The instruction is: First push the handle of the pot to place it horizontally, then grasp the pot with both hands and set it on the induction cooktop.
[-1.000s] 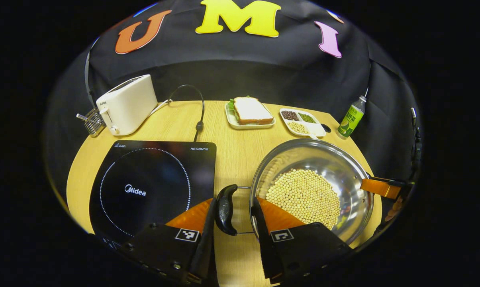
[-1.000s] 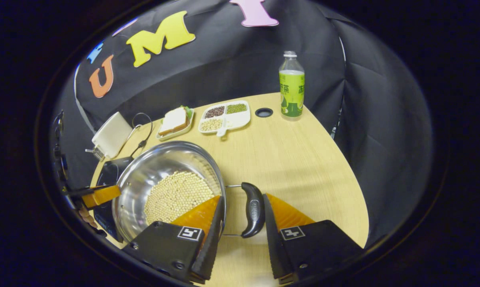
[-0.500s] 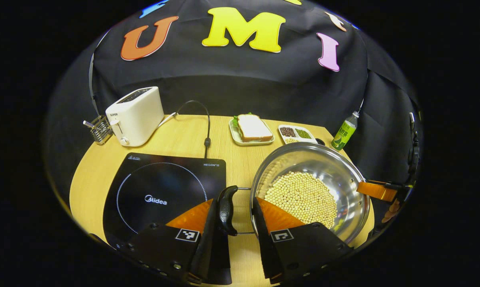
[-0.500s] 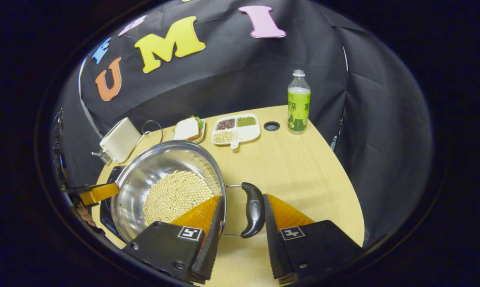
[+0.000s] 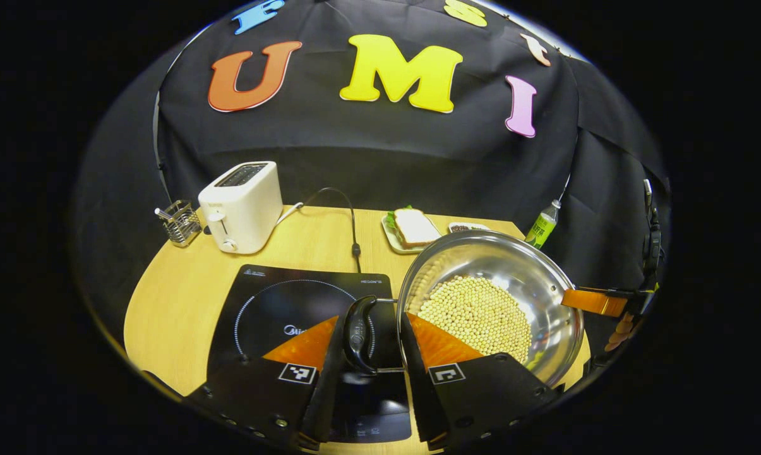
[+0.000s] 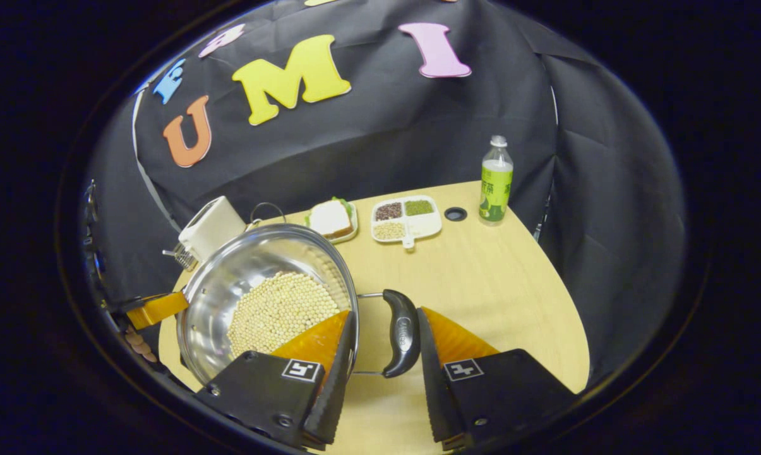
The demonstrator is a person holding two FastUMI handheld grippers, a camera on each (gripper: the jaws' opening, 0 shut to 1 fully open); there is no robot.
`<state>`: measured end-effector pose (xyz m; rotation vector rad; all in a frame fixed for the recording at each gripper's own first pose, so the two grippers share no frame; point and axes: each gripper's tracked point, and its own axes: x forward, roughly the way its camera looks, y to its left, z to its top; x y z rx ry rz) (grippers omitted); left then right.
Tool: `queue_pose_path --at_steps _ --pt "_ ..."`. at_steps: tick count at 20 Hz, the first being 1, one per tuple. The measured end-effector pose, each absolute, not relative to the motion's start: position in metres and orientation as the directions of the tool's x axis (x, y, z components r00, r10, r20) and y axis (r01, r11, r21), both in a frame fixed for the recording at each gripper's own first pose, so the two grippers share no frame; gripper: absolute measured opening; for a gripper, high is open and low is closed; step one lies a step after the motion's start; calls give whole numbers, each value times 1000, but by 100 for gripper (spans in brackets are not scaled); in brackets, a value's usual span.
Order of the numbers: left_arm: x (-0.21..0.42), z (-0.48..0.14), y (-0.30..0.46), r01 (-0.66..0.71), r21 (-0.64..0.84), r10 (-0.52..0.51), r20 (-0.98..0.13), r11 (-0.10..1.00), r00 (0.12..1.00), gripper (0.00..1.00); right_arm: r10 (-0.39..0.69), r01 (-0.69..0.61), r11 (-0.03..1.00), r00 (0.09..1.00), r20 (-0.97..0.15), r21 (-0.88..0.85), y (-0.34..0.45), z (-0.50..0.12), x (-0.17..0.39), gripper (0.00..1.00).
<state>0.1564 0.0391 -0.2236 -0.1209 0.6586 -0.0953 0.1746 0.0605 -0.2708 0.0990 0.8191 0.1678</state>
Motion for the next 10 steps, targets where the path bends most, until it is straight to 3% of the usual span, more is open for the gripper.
queue_pose_path --at_steps 10 --pt "148 -187 134 -16 -135 -62 -550 991 833 49 222 -183 974 700 -679 130 157 -228 173 55"
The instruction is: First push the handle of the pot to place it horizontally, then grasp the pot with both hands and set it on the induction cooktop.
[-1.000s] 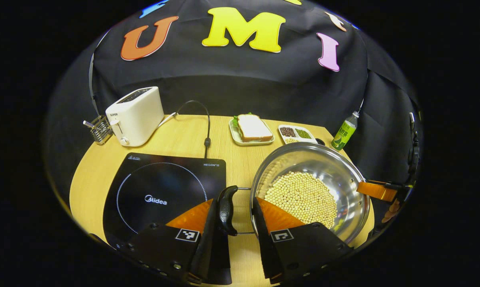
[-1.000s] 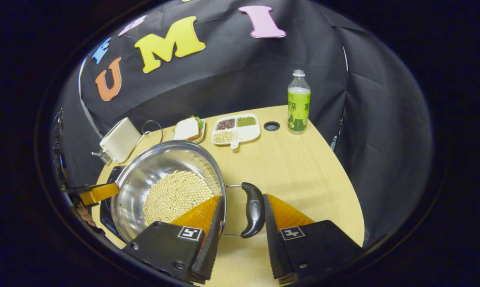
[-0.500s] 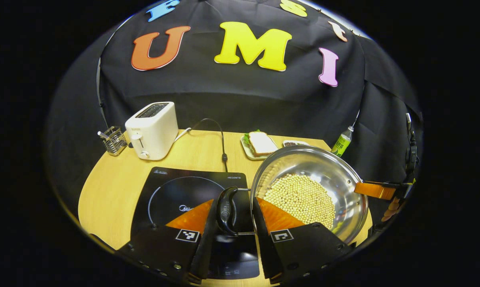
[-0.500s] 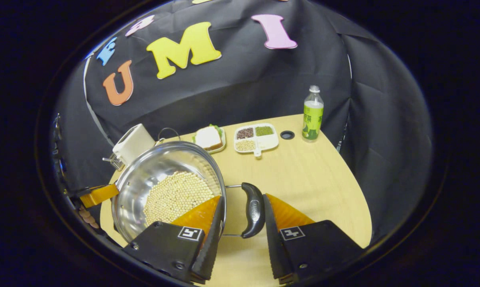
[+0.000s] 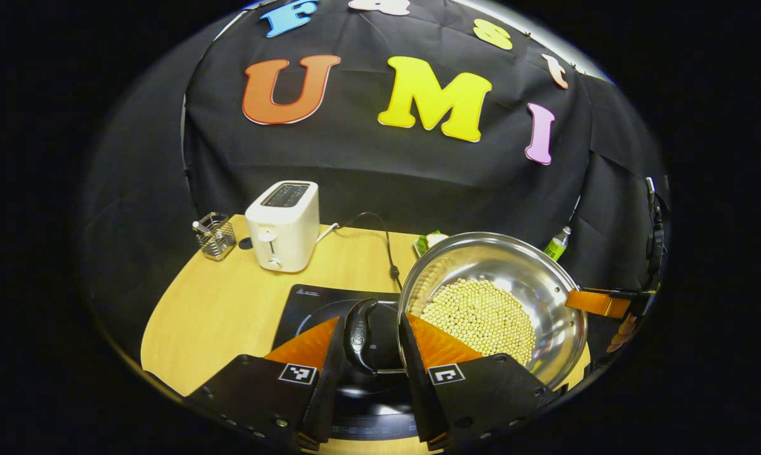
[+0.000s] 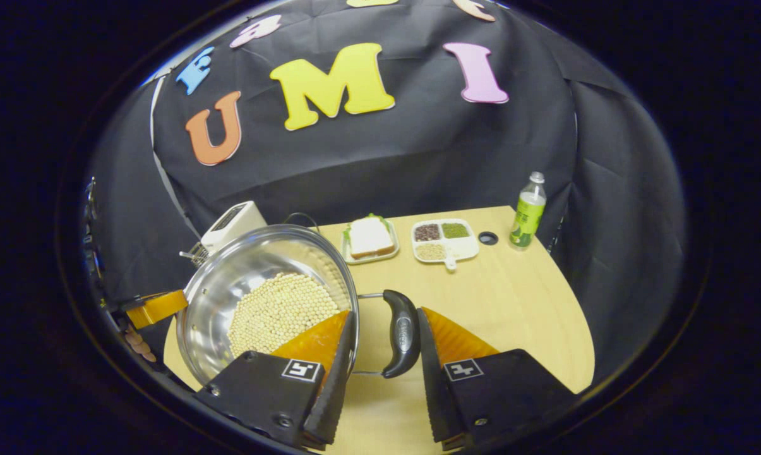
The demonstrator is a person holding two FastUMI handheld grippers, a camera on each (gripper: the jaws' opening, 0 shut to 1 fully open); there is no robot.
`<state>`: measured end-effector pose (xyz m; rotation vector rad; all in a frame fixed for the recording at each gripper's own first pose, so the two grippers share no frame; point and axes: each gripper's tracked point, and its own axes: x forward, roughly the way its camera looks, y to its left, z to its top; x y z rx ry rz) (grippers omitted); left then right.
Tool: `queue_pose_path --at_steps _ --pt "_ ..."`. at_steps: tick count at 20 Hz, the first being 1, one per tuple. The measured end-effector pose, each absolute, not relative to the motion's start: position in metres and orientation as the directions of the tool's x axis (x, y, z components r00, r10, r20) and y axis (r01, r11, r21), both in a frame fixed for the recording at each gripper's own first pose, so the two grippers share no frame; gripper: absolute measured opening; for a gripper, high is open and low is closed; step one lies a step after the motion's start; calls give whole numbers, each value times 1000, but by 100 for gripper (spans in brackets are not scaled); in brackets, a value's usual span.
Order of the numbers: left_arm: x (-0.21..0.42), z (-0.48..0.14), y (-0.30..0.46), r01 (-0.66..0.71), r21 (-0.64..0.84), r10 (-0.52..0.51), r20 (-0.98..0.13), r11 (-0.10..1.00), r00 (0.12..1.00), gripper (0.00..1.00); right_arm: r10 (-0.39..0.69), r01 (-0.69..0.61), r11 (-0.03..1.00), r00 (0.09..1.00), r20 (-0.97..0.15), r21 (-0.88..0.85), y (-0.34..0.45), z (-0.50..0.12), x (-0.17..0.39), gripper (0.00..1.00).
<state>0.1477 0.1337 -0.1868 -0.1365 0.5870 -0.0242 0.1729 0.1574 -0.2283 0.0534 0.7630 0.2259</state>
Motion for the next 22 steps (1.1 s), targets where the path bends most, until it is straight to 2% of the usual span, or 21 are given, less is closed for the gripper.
queue_pose_path --at_steps 3,4,5,6,7,8,9,10,11,13,14,16,17,18,19,22 --pt "149 -184 166 -46 -108 -21 -548 993 836 49 247 -214 968 691 -679 135 192 -231 174 55" --pt "149 -188 176 -56 -101 -9 -552 993 834 39 253 -220 966 687 -681 136 203 -234 175 55" --pt "149 -191 186 -67 -96 3 -556 993 831 49 256 -223 965 684 -683 138 211 -236 175 57" --pt "150 -195 195 -78 -95 13 -555 992 832 49 257 -228 964 682 -685 135 221 -240 177 57" --pt "150 -193 185 -33 -163 -60 -533 986 844 43 284 -251 956 682 -674 149 235 -240 176 55" --pt "145 -187 165 18 -252 -151 -523 968 839 30 352 -298 934 654 -670 199 261 -241 171 57" --pt "150 -188 166 19 -213 -130 -519 977 845 16 322 -287 944 674 -665 166 270 -256 172 57" --pt "169 -202 172 88 -164 -154 -452 983 878 18 266 -275 957 708 -654 91 264 -260 185 52" --pt "164 -254 203 10 -90 -62 -594 996 802 19 247 -209 968 672 -698 141 257 -273 176 51" --pt "172 -284 237 -42 -57 -2 -618 997 786 22 310 -275 947 648 -696 166 284 -296 175 51" --pt "169 -291 242 -69 -112 -19 -638 991 770 20 328 -279 941 616 -716 191 292 -307 169 52" --pt "169 -279 244 -62 -159 -46 -598 985 800 21 356 -272 932 556 -751 240 298 -330 163 51" --pt "168 -278 246 -59 -171 -55 -594 983 803 17 378 -262 925 561 -737 275 298 -324 165 51" --pt "170 -270 248 -48 -165 -58 -582 985 811 20 381 -263 924 552 -742 278 299 -329 168 53" --pt "169 -265 251 -51 -156 -47 -569 986 821 20 382 -268 923 564 -733 275 302 -328 172 51" --pt "162 -257 240 -21 -155 -69 -553 988 830 20 385 -275 922 574 -722 273 303 -328 174 51"
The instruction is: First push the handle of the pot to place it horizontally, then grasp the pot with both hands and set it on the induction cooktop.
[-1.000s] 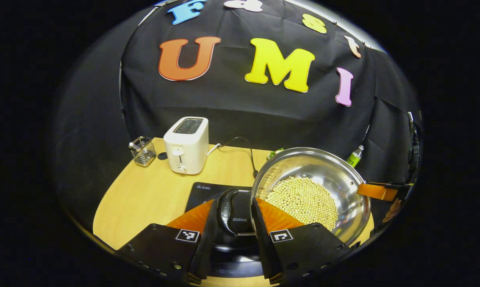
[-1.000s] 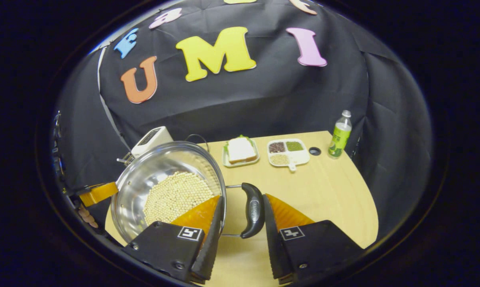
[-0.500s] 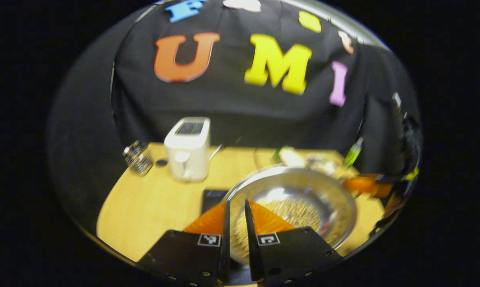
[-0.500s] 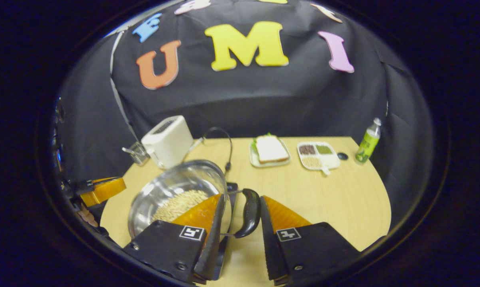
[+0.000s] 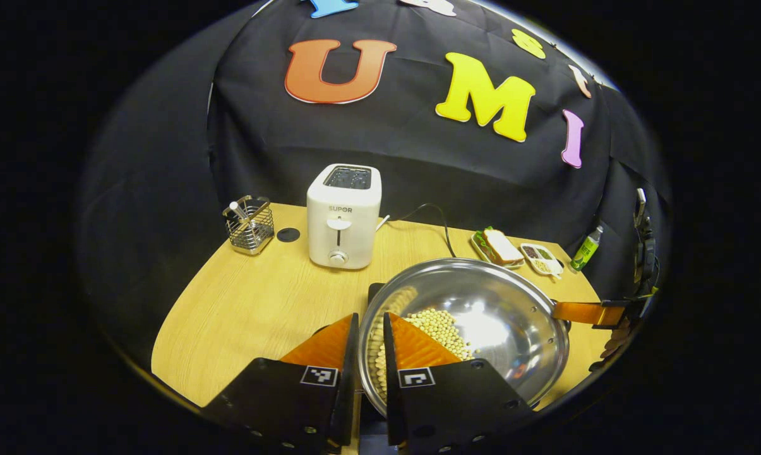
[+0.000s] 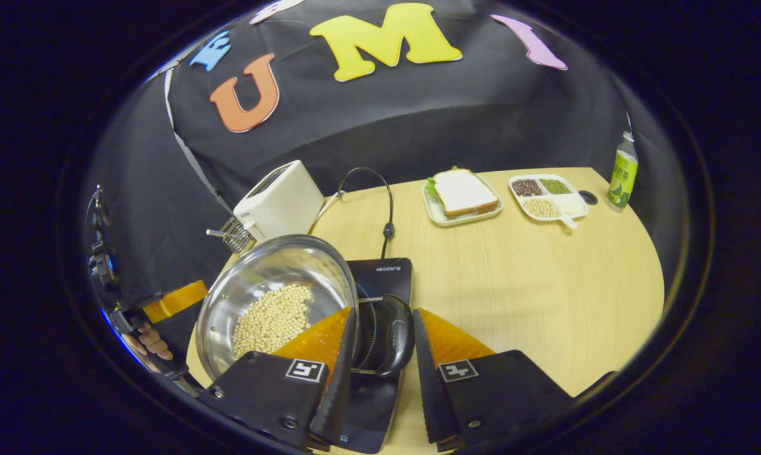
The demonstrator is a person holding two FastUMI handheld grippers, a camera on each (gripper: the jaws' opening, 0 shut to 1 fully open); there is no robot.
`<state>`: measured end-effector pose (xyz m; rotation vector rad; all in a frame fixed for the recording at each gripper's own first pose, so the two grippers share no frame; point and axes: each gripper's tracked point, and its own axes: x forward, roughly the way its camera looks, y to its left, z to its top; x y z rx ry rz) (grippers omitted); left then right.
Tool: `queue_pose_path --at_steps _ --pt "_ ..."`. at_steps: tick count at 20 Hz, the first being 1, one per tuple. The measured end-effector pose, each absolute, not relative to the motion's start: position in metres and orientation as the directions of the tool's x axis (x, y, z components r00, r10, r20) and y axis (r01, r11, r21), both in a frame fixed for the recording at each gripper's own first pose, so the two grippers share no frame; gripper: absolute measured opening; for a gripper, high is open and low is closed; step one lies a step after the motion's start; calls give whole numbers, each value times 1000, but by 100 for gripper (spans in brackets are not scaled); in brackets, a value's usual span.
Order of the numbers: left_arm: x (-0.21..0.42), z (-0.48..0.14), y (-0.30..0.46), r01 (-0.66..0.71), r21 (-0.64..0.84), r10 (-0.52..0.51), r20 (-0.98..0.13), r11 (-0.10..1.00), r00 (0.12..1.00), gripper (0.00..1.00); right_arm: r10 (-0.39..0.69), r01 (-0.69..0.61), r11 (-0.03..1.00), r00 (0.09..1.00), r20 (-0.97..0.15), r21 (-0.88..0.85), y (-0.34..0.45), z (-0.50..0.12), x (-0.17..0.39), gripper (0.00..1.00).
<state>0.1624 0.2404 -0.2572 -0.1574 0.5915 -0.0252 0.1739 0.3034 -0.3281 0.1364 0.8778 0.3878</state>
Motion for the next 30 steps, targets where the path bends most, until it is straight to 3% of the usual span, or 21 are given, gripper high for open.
queue_pose_path --at_steps 7,10,11,12,13,14,15,17,20,23,30 --pt "161 -263 235 -30 -114 -40 -566 993 824 26 395 -280 918 604 -692 280 304 -328 177 54" --pt "156 -260 230 -17 -112 -50 -567 994 822 41 391 -289 920 630 -671 264 302 -325 179 58" --pt "155 -260 232 -26 -92 -31 -570 995 821 53 388 -298 921 646 -657 251 301 -321 180 62" --pt "153 -259 235 -36 -73 -12 -569 997 822 46 383 -303 923 663 -643 238 300 -313 179 59" --pt "150 -258 235 -39 -64 -4 -569 997 822 69 375 -304 926 684 -625 223 297 -305 178 58" --pt "146 -256 233 -39 -61 -3 -569 997 822 65 360 -297 932 706 -610 206 292 -298 178 58" --pt "143 -253 230 -36 -64 -7 -565 997 825 88 356 -301 934 722 -593 195 290 -290 177 67" --pt "138 -245 227 -37 -60 -2 -550 998 835 93 349 -305 936 745 -569 174 284 -276 170 78" --pt "126 -228 222 -41 -44 13 -521 998 854 95 334 -303 942 780 -530 147 269 -255 155 80" --pt "112 -205 214 -42 -26 24 -486 999 874 96 313 -295 949 822 -475 113 252 -225 136 89" --pt "71 -123 188 -49 -7 44 -336 999 941 96 275 -273 961 908 -315 52 206 -133 74 93"
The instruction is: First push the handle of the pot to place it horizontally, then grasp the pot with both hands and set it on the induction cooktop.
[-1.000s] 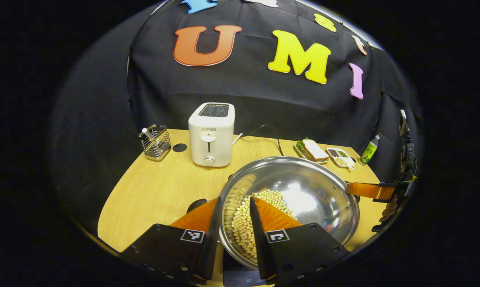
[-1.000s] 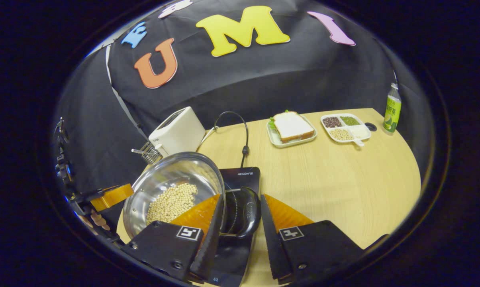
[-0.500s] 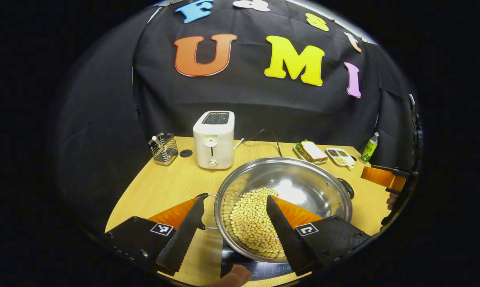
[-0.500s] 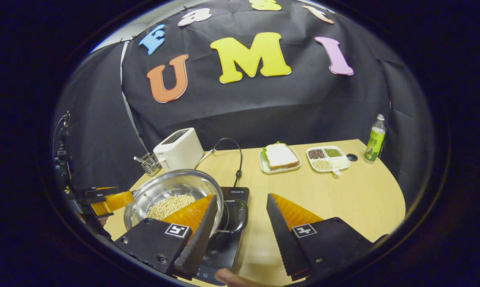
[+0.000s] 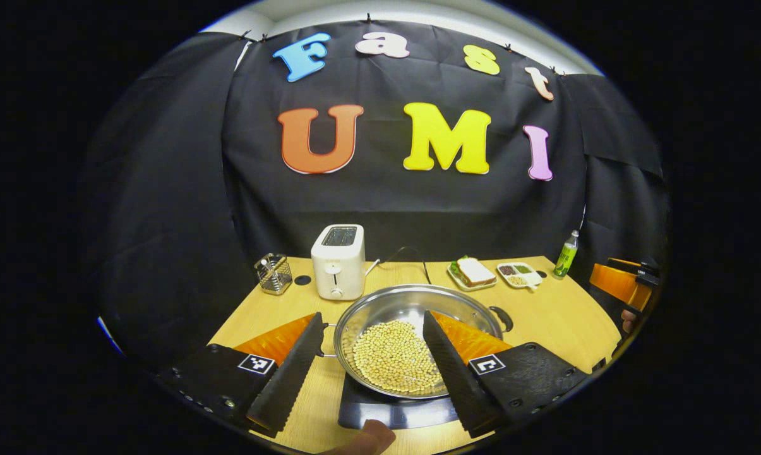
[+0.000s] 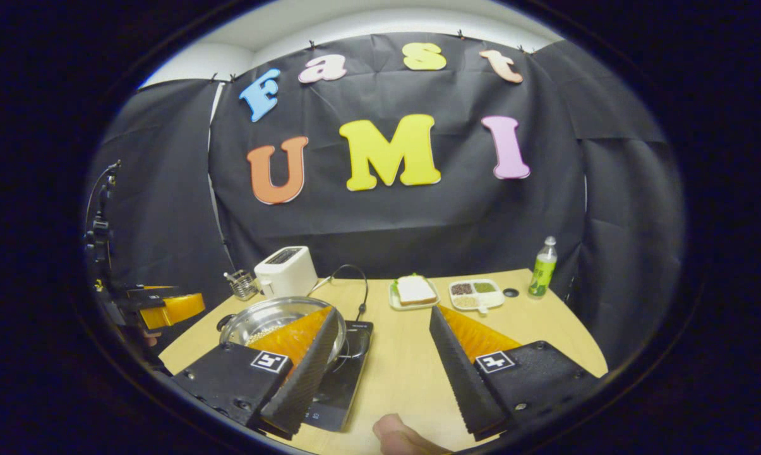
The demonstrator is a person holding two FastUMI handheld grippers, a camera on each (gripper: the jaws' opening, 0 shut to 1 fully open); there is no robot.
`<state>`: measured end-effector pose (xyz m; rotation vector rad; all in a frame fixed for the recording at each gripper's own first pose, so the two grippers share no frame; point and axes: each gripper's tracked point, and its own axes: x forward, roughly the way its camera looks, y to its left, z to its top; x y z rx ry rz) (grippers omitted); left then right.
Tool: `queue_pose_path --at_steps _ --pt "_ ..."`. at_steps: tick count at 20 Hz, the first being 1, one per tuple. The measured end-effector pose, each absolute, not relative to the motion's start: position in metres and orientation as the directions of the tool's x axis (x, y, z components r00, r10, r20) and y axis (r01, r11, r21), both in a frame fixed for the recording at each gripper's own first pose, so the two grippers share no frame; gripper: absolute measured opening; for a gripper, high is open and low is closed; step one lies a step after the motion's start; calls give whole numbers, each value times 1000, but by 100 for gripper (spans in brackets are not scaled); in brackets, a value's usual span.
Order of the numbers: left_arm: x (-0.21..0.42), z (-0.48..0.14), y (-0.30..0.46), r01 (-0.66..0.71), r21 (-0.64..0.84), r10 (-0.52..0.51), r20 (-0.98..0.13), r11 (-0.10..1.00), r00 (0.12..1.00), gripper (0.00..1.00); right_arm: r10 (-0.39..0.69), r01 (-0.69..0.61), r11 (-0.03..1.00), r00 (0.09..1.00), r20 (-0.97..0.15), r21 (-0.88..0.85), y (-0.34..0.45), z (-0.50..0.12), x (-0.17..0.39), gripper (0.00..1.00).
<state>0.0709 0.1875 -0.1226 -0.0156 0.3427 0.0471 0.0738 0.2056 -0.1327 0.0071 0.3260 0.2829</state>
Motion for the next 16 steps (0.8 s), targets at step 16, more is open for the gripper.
queue_pose_path --at_steps 16 --pt "-70 4 125 -37 -14 38 33 999 999 95 164 -164 986 986 -37 16 102 -19 -71 96"
